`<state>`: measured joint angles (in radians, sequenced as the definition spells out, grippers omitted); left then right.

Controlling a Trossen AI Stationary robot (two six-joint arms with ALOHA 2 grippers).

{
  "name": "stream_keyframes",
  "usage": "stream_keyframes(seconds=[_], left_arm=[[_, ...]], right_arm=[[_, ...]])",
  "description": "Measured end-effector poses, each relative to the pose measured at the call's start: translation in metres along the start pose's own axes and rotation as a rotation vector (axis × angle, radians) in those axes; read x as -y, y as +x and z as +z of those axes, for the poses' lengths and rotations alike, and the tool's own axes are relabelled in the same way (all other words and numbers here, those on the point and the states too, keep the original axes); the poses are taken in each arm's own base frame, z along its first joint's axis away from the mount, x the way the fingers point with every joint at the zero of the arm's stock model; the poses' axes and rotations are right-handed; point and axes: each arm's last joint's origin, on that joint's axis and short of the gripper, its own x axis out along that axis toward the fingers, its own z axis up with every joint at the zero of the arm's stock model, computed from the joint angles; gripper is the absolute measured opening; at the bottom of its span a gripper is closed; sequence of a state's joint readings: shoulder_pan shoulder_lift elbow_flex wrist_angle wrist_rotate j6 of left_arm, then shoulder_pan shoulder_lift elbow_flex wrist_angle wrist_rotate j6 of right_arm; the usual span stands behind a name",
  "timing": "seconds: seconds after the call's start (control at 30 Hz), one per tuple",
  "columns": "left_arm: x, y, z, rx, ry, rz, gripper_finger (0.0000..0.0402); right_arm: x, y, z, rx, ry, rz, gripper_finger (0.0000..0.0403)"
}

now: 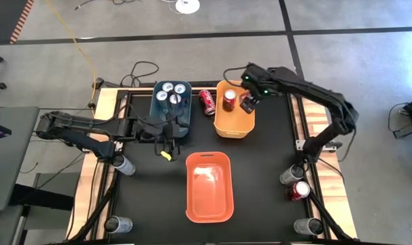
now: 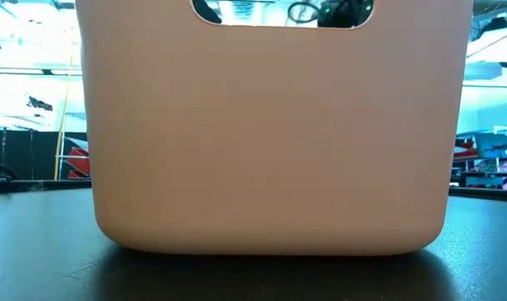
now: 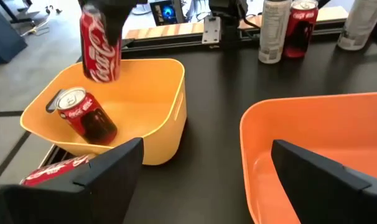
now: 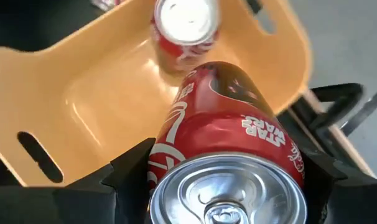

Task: Sort soda cans
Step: Put the top right red soda can into the yellow bin

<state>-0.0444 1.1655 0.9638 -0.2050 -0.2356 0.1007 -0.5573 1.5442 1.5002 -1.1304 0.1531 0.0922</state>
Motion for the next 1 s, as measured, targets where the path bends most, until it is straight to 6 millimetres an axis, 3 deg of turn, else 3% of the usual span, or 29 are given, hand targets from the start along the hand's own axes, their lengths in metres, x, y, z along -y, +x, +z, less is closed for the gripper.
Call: stream_keyframes(seconds=[0.23,0.47,0.73,1.0], left_arm=[[-0.005,0.001,-0.001,-0.005,0.026,0.030,0.0350],[-0.007,0.001,-0.001,-0.006,0.027,0.039,0.0350],[-0.008,0.001,-0.001,-0.014,0.050,0.041,0.0350],[-0.009,0.002,-0.002,-0.020,0.062,0.044,0.0350]], right_arm=[[0.003,0.058,0.014,-0.140,-0.045,0.010,0.0291],[0.010,0.097,0.026,-0.240,-0.079,0.003,0.0291],[0.014,0.116,0.039,-0.253,-0.111,0.000,0.0323],[0.018,0.106,0.045,-0.190,-0.137,-0.001,0.0377]])
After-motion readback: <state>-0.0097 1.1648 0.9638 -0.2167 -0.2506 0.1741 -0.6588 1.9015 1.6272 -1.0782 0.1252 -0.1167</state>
